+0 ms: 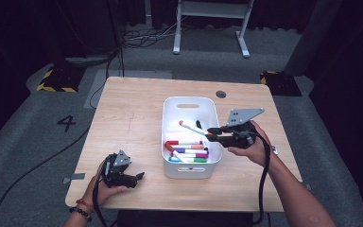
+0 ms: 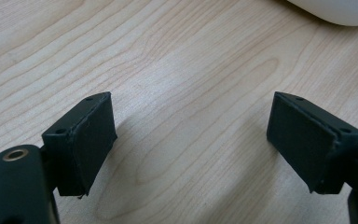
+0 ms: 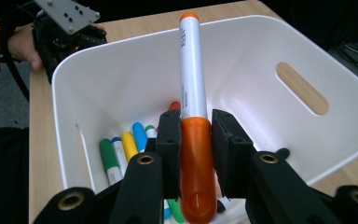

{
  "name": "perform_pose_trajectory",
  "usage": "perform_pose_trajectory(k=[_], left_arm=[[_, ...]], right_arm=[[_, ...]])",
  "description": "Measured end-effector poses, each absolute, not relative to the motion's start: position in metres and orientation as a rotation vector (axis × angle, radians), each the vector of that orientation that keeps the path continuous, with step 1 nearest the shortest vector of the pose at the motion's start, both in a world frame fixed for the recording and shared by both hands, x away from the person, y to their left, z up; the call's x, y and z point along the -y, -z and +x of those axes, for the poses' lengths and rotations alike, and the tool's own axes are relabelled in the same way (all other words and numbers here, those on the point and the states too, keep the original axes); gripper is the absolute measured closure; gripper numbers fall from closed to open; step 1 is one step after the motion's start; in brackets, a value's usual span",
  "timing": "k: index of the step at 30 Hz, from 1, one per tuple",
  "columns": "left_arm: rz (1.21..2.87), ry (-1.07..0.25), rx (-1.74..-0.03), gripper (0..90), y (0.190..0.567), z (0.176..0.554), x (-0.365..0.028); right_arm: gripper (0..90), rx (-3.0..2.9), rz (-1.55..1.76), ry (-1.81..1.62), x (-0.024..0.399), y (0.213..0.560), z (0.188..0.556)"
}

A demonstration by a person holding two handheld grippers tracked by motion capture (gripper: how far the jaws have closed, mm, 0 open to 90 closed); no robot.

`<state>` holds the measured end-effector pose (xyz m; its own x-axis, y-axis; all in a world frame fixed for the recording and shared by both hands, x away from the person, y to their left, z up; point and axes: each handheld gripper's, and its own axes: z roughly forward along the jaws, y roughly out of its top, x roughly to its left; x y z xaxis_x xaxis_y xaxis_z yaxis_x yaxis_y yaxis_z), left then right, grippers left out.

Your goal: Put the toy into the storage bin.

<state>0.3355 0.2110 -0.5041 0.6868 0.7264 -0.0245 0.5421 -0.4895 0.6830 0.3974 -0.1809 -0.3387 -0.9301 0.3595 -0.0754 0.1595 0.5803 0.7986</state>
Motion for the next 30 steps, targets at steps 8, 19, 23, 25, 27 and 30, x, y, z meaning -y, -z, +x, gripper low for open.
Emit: perform_pose_trajectory(k=[8, 19, 23, 25, 27, 30], left_arm=[[2.216, -0.35, -0.968, 15.7, 0.504, 0.335, -0.211], [2.216, -0.351, -0.969, 15.7, 0.504, 0.335, -0.211], [2.216, -0.351, -0.969, 15.6, 0.504, 0.335, -0.211], [2.216, -0.351, -0.969, 15.6, 0.504, 0.335, -0.211], [2.216, -0.351, -0.969, 15.6, 0.504, 0.335, -0.211], [2.216, -0.351, -0.969, 15.7, 0.504, 0.335, -0.211]], right_arm=[[73.5, -2.695, 0.372, -1.155, 0.162, 0.349, 0.405], [73.4, -2.852, 0.203, -0.91, 0.143, 0.365, 0.415], [73.3, -2.883, 0.181, -0.86, 0.14, 0.366, 0.415], [73.3, -2.892, 0.175, -0.844, 0.14, 0.366, 0.415], [73.3, -2.905, 0.171, -0.8, 0.14, 0.366, 0.414], [73.3, -2.912, 0.17, -0.772, 0.141, 0.365, 0.414]])
